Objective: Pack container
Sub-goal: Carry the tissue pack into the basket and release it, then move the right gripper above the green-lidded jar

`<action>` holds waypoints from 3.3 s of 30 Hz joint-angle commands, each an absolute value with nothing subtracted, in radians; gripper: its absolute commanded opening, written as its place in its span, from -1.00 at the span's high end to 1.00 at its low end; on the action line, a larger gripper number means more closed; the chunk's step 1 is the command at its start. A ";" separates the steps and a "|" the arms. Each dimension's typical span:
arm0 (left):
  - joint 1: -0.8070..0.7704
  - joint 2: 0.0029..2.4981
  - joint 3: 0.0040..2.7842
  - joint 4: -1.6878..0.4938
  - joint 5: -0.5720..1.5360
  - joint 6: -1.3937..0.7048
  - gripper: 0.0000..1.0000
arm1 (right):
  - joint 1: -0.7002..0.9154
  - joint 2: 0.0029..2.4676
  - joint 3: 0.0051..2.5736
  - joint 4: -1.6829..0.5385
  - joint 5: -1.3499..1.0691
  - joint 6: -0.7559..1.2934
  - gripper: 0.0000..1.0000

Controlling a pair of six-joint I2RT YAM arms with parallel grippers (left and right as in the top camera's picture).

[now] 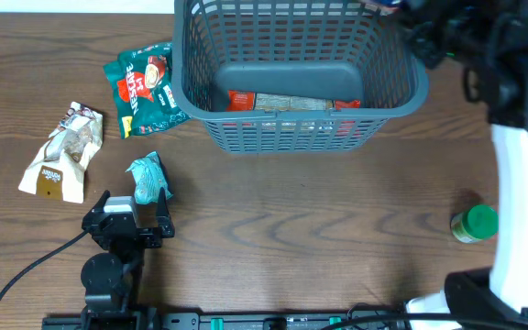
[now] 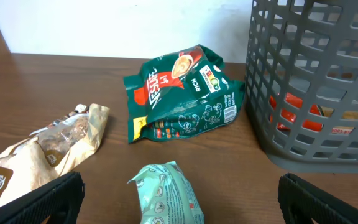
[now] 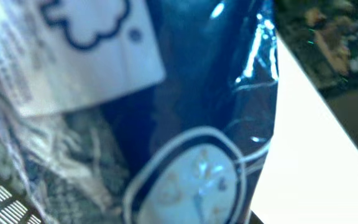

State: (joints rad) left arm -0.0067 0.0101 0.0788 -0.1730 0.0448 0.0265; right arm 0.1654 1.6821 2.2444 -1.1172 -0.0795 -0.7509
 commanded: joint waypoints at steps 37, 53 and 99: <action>-0.001 0.004 0.054 -0.181 0.040 0.033 -0.97 | 0.267 2.180 2.248 -1.142 -0.105 -0.688 -0.98; -0.001 0.004 0.054 -0.181 0.040 0.033 -0.97 | 0.205 1.892 2.475 -1.248 0.527 0.168 -0.98; -0.001 0.004 0.054 -0.181 0.040 0.033 -0.97 | -0.498 1.661 1.336 -1.393 0.318 1.151 -0.99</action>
State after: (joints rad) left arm -0.0067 0.0101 0.0788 -0.1734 0.0448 0.0265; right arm -0.4763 1.6615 1.3964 -1.4124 0.3088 1.1217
